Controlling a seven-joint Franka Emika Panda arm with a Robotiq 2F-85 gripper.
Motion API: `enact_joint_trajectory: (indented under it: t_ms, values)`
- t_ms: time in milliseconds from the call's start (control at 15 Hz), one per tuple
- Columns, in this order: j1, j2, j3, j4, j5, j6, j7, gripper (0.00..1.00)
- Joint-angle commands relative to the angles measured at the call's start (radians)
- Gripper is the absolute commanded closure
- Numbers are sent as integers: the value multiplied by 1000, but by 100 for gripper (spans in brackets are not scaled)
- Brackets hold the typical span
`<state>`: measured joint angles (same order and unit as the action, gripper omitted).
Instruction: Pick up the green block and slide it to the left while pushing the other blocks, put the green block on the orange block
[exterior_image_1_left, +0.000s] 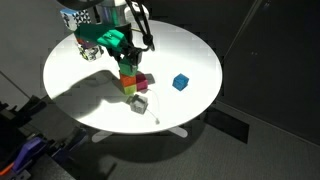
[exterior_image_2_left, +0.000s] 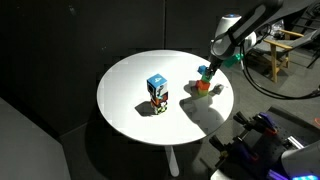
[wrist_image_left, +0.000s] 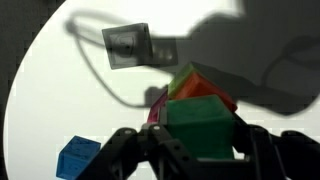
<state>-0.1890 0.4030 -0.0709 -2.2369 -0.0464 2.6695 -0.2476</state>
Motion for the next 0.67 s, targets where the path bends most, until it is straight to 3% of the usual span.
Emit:
enact_joint_trajectory:
  t_ms: [0, 400, 467, 533, 600]
  values:
    - [-31, 32, 32, 51, 34, -31, -57, 68]
    - [-46, 62, 47, 89, 44, -63, -76, 68]
    - [-44, 64, 45, 93, 41, -69, -72, 29]
    - [-42, 64, 43, 95, 39, -74, -70, 16]
    - [-42, 65, 41, 97, 38, -74, -68, 11]
